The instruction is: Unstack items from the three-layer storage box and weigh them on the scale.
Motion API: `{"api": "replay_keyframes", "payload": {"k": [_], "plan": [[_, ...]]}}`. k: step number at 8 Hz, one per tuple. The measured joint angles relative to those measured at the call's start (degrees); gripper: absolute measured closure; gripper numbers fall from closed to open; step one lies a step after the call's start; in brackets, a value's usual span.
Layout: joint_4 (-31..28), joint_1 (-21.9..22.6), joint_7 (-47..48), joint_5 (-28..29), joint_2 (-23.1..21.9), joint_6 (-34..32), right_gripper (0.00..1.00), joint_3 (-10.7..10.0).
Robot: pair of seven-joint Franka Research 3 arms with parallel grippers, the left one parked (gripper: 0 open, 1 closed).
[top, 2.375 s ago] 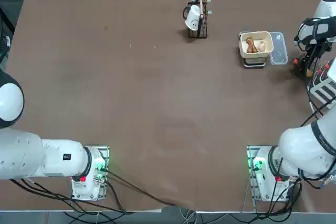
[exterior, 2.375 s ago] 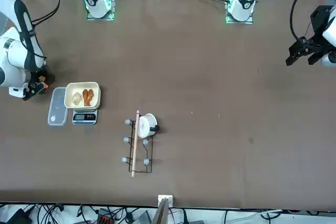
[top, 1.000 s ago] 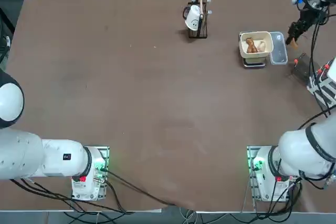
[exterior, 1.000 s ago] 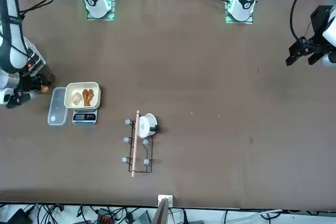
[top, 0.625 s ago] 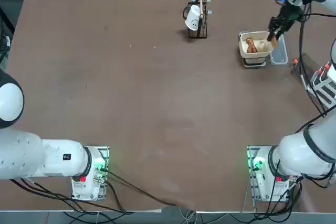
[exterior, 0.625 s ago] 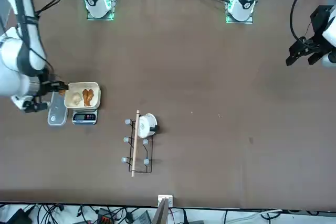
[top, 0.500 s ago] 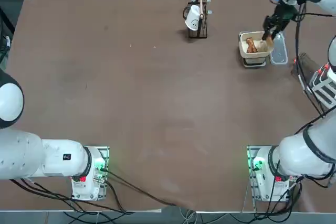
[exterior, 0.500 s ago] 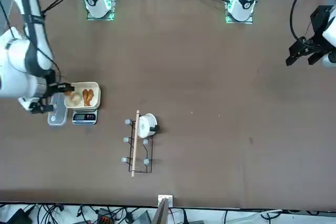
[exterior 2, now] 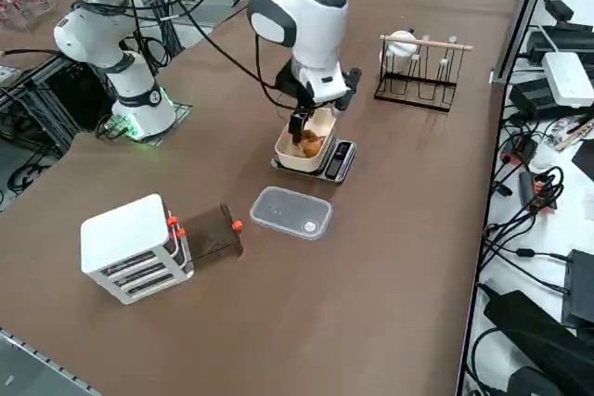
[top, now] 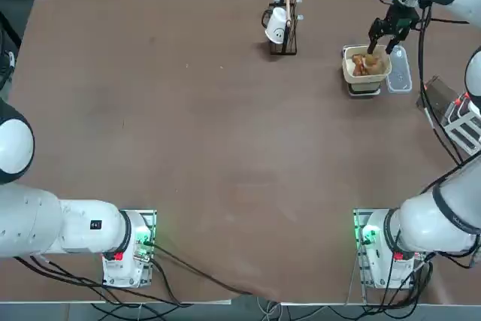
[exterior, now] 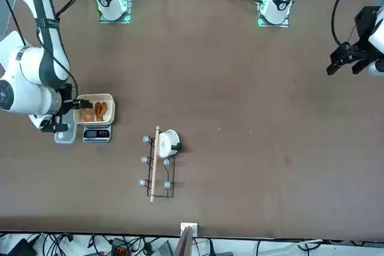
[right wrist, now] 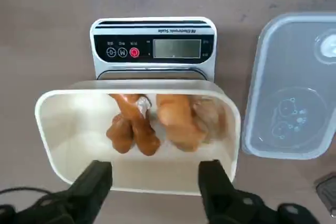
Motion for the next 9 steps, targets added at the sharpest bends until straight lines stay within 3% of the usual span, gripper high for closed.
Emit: {"api": "replay_keyframes", "payload": {"k": [2, 4, 7, 8, 9], "plan": [[0.04, -0.23, -1.38, -4.54, -0.45, -0.07, 0.02, -2.9], [0.04, -1.49, -8.2, -12.2, -0.48, -0.09, 0.18, -5.37], [-0.27, -3.55, -24.12, -15.22, 1.56, 1.57, 0.84, -5.42], [-0.68, -4.53, -30.61, -15.33, 2.73, 2.3, 0.98, -5.46], [-1.61, -5.58, -35.78, -15.34, 3.53, 4.29, 0.98, -5.49]]}}
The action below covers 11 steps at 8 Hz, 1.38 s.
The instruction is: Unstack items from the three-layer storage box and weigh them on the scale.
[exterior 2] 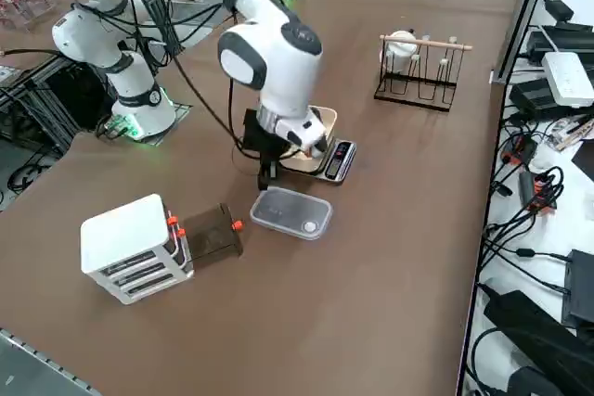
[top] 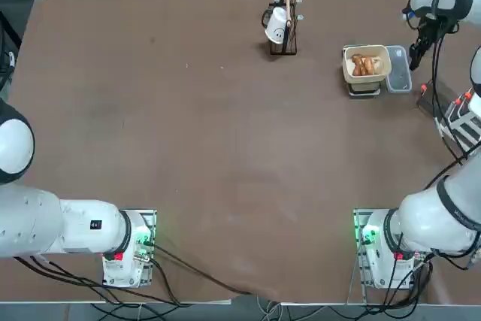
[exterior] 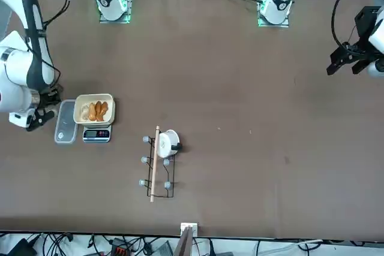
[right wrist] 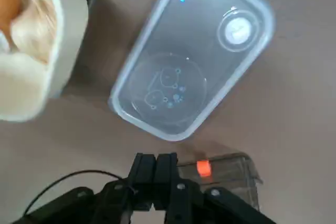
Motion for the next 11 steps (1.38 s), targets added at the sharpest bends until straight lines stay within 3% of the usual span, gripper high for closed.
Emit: {"api": "replay_keyframes", "payload": {"k": [3, 7, 11], "plan": [[-7.64, -2.68, -4.96, -0.63, 0.68, 12.2, 0.98, -0.08], [-9.25, -6.97, -8.96, -0.98, 0.5, 13.25, 0.98, -0.13], [-11.22, -7.77, -9.03, -1.03, 0.45, 14.96, 0.98, -0.18]]}}
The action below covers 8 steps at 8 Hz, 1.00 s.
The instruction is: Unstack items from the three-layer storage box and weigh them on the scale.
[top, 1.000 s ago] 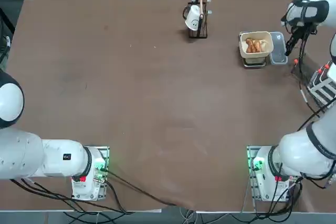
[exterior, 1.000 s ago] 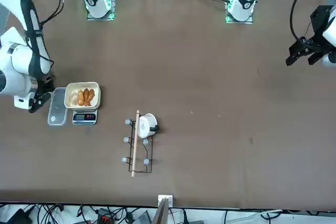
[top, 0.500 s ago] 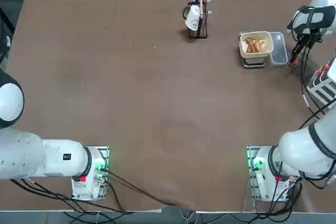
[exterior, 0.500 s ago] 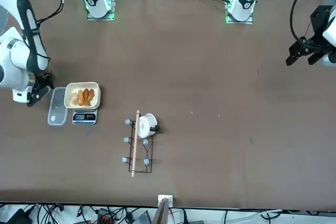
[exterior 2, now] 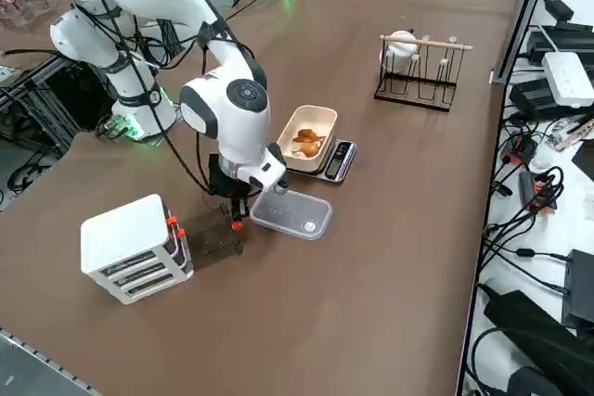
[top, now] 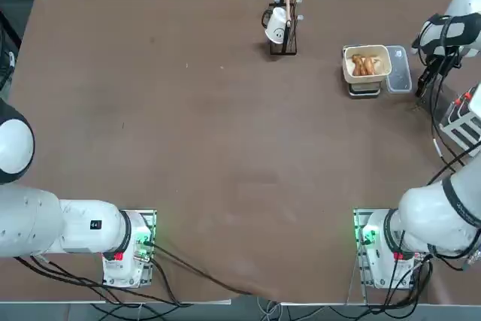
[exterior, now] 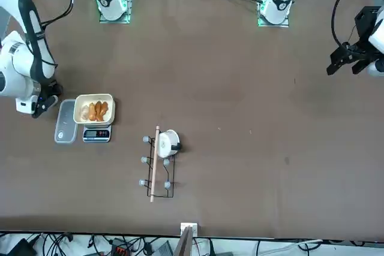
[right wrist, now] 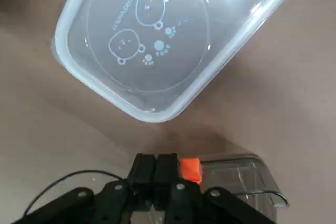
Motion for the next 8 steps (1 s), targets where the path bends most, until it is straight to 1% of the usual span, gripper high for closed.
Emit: {"api": "replay_keyframes", "payload": {"k": [1, 3, 7, 8], "plan": [[-0.01, -0.05, 0.0, -1.02, -0.05, 0.02, 0.98, -0.68], [-0.28, -0.68, -0.04, -3.55, -0.22, -0.09, 0.98, -3.11], [-1.06, -0.88, -0.13, -5.24, -0.44, -1.61, 0.98, -6.38], [-1.3, -1.08, -0.18, -5.51, -0.44, -1.65, 0.98, -6.76]]}}
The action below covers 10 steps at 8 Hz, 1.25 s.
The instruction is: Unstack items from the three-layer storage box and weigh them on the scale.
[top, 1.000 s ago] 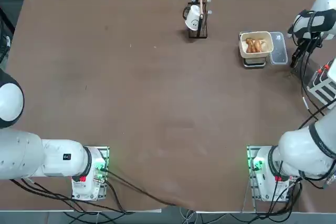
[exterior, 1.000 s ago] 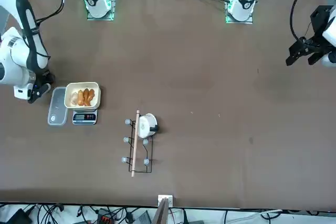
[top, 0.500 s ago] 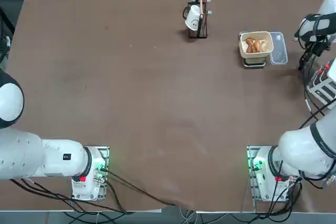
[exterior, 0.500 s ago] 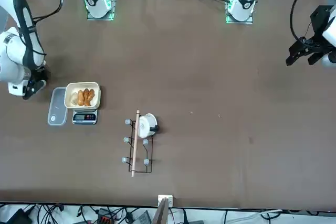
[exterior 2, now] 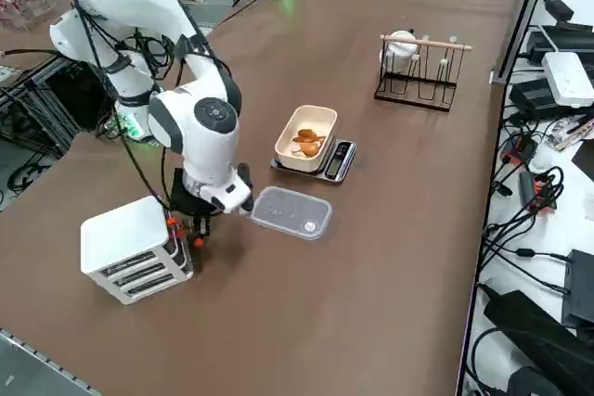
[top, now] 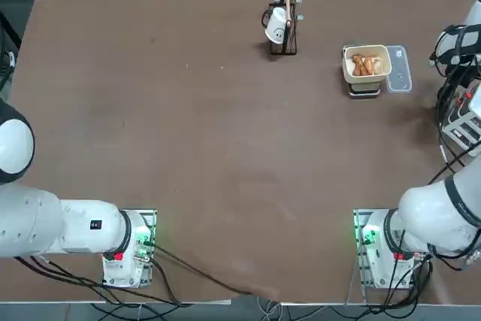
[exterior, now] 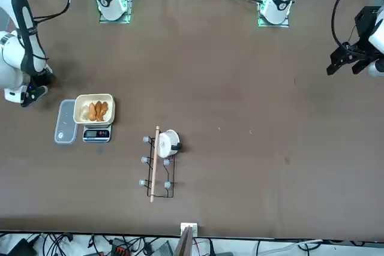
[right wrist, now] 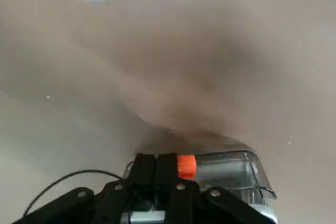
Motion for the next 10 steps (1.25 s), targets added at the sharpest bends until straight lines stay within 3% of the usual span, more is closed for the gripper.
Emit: {"api": "replay_keyframes", "payload": {"k": [7, 10], "plan": [[-0.34, -0.78, 0.0, -1.74, 0.03, 0.04, 0.98, -0.01], [-0.64, -0.72, 0.07, -5.84, 0.07, -0.18, 0.98, 0.65]]}}
